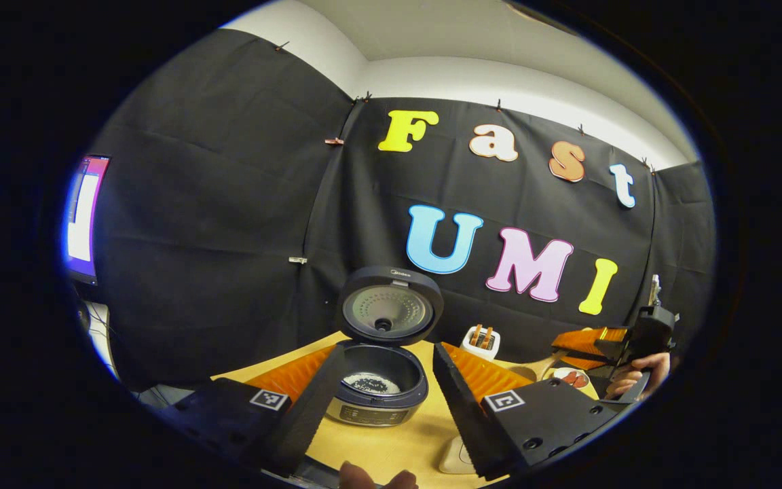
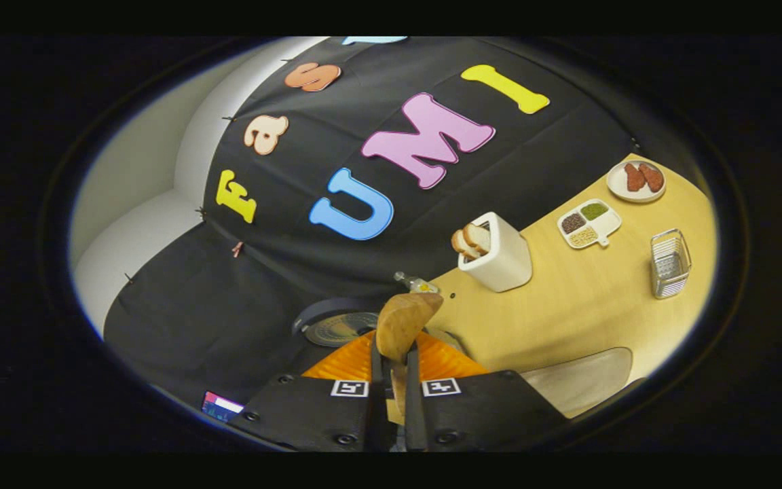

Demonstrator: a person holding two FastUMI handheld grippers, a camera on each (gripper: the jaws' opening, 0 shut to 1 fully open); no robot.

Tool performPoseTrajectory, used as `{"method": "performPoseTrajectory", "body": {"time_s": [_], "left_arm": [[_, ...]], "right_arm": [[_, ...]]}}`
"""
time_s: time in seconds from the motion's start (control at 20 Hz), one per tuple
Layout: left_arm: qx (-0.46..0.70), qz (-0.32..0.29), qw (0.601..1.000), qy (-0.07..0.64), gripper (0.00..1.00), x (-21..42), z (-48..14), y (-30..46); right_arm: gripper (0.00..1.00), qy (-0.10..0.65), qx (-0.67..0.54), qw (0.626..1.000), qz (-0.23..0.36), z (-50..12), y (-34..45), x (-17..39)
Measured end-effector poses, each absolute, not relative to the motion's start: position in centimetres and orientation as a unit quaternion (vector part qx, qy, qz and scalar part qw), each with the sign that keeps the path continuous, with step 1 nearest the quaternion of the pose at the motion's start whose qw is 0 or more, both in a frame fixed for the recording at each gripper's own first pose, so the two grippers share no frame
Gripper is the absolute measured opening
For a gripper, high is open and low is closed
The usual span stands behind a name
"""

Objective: Close the left gripper, press the button to open the rice cooker; take a wooden spoon from the chopstick holder with the right hand, scoop a spoonful of rice and pour it into the rice cooker, then put the wooden spoon back into the chopstick holder.

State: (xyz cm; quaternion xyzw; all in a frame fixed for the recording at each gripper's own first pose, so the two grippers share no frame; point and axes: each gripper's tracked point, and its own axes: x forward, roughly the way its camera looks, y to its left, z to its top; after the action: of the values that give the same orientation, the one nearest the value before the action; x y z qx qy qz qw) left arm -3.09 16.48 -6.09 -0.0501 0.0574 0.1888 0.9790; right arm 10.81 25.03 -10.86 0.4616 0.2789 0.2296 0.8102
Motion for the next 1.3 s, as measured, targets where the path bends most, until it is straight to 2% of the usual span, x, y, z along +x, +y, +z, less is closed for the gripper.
{"method": "performPoseTrajectory", "body": {"time_s": [0.05, 0.1, 0.15, 0.2, 0.25, 0.3, 0.35, 0.75, 0.85, 0.95, 1.0, 1.05, 1.1, 1.15, 1.3], "left_arm": [[-0.052, 0.189, 0.979, 0.057, 0.89, -3.1, -6.1, 17.1], [-0.056, 0.188, 0.979, 0.056, 0.89, -3.2, -6.2, 17.5], [-0.060, 0.187, 0.979, 0.056, 0.89, -3.2, -6.1, 17.9], [-0.063, 0.186, 0.979, 0.055, 0.89, -3.2, -6.1, 18.3], [-0.065, 0.185, 0.979, 0.053, 0.89, -3.2, -6.1, 18.8], [-0.066, 0.184, 0.979, 0.052, 0.89, -3.2, -6.0, 19.2], [-0.067, 0.183, 0.979, 0.051, 0.89, -3.1, -6.0, 19.6], [-0.089, 0.185, 0.978, 0.045, 0.89, -3.1, -6.0, 22.2], [-0.092, 0.185, 0.978, 0.043, 0.89, -3.1, -6.0, 22.6], [-0.096, 0.186, 0.977, 0.043, 0.89, -3.2, -6.1, 23.0], [-0.101, 0.186, 0.976, 0.043, 0.89, -3.3, -6.3, 23.2], [-0.106, 0.186, 0.976, 0.045, 0.89, -3.3, -6.5, 23.4], [-0.109, 0.186, 0.975, 0.046, 0.89, -3.3, -6.8, 23.6], [-0.110, 0.188, 0.975, 0.046, 0.89, -3.4, -6.9, 23.8], [-0.114, 0.190, 0.974, 0.043, 0.89, -3.5, -7.0, 24.4]], "right_arm": [[0.19, 0.277, 0.471, 0.806, 0.230, -10.4, 26.2, 11.3], [0.09, 0.276, 0.473, 0.804, 0.230, -10.3, 27.5, 11.8], [0.14, 0.277, 0.471, 0.805, 0.232, -10.3, 29.0, 12.4], [0.09, 0.277, 0.467, 0.807, 0.234, -10.6, 30.6, 13.1], [0.09, 0.278, 0.462, 0.809, 0.235, -10.9, 32.0, 13.7], [0.14, 0.279, 0.455, 0.812, 0.236, -11.3, 33.8, 14.3], [0.14, 0.281, 0.442, 0.817, 0.239, -11.9, 35.5, 14.7], [0.14, 0.281, 0.260, 0.884, 0.270, -17.1, 47.1, 15.6], [0.18, 0.267, 0.205, 0.899, 0.281, -17.8, 48.4, 15.5], [0.14, 0.248, 0.160, 0.909, 0.294, -17.9, 49.6, 15.3], [0.09, 0.242, 0.138, 0.912, 0.300, -18.0, 50.1, 15.0], [0.09, 0.231, 0.113, 0.916, 0.307, -18.0, 50.5, 14.9], [0.19, 0.220, 0.085, 0.919, 0.316, -17.9, 50.7, 14.5], [0.09, 0.207, 0.058, 0.921, 0.325, -17.9, 51.0, 14.2], [0.09, 0.180, -0.004, 0.920, 0.348, -18.1, 52.2, 13.4]]}}
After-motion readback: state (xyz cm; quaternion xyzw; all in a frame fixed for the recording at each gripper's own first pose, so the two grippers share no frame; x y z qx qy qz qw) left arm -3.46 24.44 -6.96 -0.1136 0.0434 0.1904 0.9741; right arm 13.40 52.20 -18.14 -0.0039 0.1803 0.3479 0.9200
